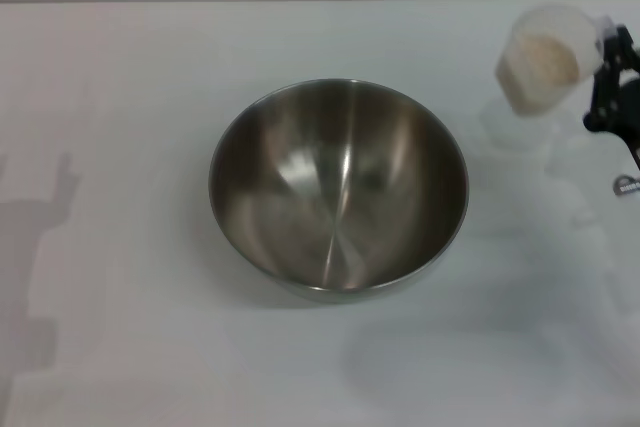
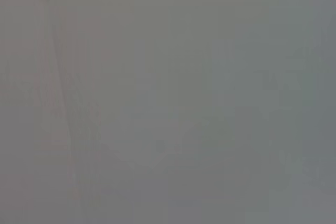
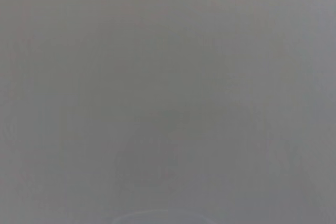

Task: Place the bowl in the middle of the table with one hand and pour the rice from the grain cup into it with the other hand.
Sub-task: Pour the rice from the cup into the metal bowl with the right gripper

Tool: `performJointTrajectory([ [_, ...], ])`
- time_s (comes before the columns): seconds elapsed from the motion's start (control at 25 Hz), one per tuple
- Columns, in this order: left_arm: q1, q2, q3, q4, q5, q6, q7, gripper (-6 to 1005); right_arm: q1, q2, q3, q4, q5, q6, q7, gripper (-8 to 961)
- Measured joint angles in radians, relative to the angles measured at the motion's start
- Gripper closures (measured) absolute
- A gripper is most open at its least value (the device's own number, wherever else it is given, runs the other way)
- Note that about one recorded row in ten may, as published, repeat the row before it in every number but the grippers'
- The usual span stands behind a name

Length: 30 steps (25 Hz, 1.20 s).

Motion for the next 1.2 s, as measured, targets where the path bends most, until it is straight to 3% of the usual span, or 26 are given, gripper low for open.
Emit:
performJointTrajectory([
  [0.32,0.01,0.0,0.0,0.0,-0.001,0.0,0.0,192,0.09,-0.001,-0.03,0.051,-0.025,-0.041,-0.125,944],
  [0.48,0.012,0.0,0.0,0.0,-0.001,0.0,0.0,192,0.099,0.0,-0.034,0.115,-0.078,-0.038,-0.355,944],
  [0.6,0.012,0.0,0.0,0.0,-0.001,-0.001,0.0,192,0.088,0.003,-0.034,0.174,-0.169,-0.034,-0.638,944],
  [1.2,0.005,0.0,0.0,0.0,-0.001,-0.02,0.0,192,0.043,0.007,-0.083,0.293,-0.237,0.005,-1.344,945],
])
